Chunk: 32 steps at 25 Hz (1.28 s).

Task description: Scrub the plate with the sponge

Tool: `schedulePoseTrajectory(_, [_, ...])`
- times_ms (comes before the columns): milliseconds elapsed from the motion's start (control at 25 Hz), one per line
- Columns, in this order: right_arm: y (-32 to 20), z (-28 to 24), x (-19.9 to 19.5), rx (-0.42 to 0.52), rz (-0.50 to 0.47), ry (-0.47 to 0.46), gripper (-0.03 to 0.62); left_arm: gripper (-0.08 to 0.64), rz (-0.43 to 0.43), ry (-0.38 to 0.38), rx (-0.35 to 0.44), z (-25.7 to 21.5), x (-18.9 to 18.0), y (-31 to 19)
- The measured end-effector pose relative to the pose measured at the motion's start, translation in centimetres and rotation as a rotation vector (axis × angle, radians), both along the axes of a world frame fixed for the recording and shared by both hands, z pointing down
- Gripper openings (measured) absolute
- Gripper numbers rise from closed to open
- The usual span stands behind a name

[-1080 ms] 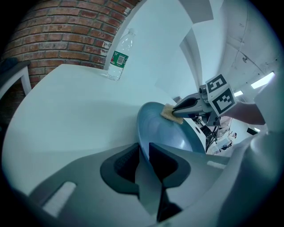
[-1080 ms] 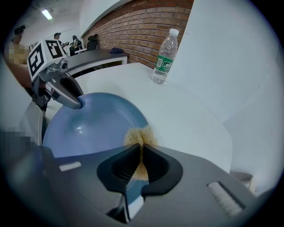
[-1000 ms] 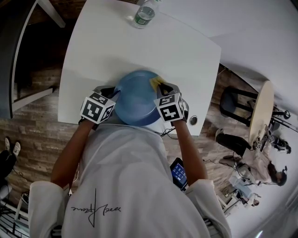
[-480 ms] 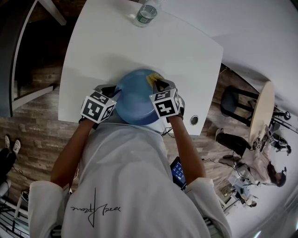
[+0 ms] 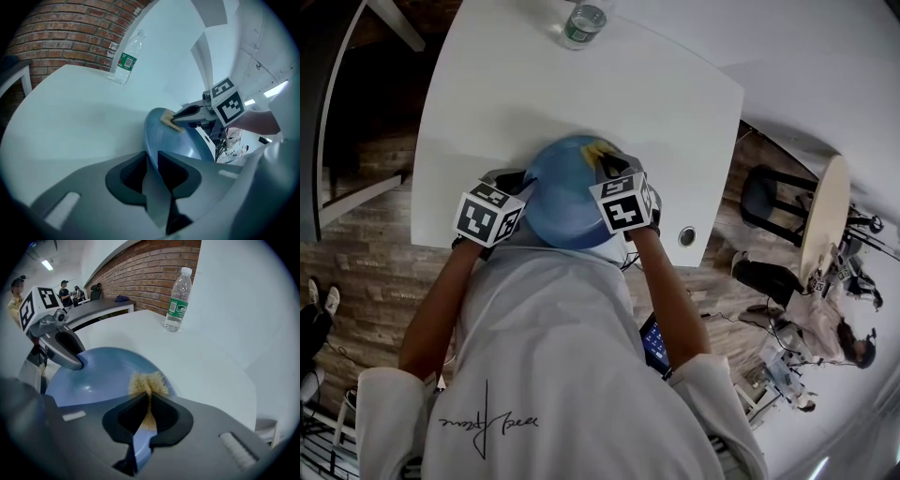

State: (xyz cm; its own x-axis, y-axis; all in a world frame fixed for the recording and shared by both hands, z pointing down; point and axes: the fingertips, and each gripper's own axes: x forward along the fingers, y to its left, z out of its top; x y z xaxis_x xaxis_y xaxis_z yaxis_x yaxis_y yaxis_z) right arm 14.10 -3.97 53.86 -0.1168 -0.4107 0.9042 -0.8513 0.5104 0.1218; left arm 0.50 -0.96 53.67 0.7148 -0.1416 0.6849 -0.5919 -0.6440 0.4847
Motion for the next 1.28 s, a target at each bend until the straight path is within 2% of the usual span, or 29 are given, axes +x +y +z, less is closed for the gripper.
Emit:
schedulePoseTrajectory(840, [-0.2,-0.2,-4.1,0.037,-0.021,-0.040,0.028,0.097,-0.016,0.000,-0.003,-0.1,0.2,-0.1])
schedulePoseTrajectory(1280, [0.4,-0.1,-5.9,0.016,-0.066,-0.070,0.028,0.094,-0.025,-0.011,0.003,0.1,0.1,-0.4])
